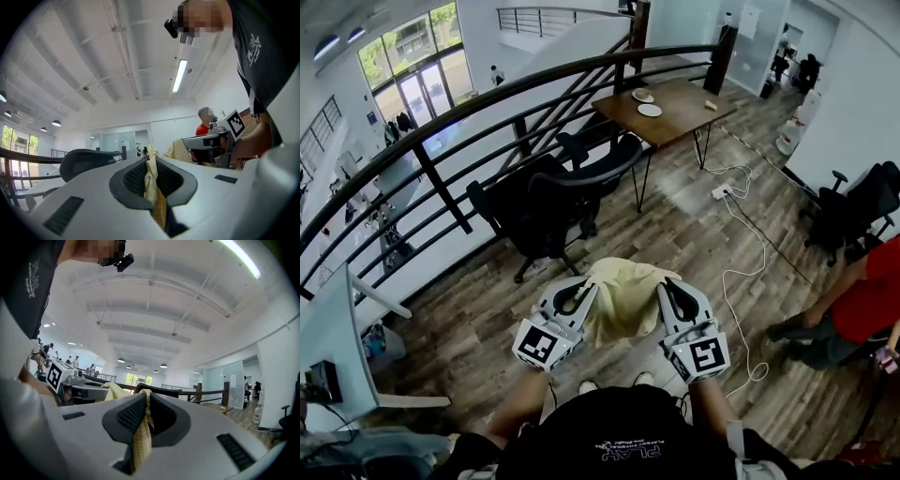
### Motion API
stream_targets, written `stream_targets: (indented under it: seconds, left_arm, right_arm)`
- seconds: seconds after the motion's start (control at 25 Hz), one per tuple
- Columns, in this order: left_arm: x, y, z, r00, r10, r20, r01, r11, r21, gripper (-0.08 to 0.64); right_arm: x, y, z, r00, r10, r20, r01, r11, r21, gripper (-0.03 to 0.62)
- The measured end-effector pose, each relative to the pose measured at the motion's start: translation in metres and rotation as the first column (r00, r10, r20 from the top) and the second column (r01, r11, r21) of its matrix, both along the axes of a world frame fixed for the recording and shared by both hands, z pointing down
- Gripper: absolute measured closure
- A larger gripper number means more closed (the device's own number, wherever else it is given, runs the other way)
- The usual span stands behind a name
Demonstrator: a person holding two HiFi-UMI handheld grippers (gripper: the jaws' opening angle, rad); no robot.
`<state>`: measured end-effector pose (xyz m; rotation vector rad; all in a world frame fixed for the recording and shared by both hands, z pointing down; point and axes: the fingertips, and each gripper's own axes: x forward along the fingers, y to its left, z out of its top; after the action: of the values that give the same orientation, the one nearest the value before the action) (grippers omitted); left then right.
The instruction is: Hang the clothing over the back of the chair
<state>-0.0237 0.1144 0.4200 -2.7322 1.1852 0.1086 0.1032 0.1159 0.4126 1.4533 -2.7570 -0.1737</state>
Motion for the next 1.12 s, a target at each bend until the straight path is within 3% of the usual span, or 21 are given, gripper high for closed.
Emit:
stream_targets:
  seconds: [0.12, 0.32, 0.52, 1.12]
  left_arm:
    - [-0.003, 0.002, -0.004, 1.000, 0.022, 0.009, -0.023, 1.000, 0.008, 0.535]
    - [-0.001, -0.001, -0.006, 0.999, 0.052, 0.010, -0.052, 0.999, 0.012, 0.535]
    - [0.002, -0.012, -0.005, 0.999, 0.046, -0.004, -0.046, 0.999, 0.012, 0.535]
    - [0.033, -0.081, -0.019, 1.000, -0.023, -0.008, 0.023, 0.999, 0.024, 0.535]
  right_arm:
    - [0.002, 0.004, -0.001, 0.999, 0.027, 0.036, -0.028, 0.999, 0.018, 0.560]
    - [0.000, 0.004, -0.001, 0.999, 0.046, 0.013, -0.046, 0.998, 0.035, 0.560]
    - [0.003, -0.007, -0.005, 0.992, 0.044, 0.119, -0.046, 0.999, 0.017, 0.560]
    - [0.031, -0.082, -0.019, 0.995, -0.041, 0.096, 0.036, 0.998, 0.053, 0.560]
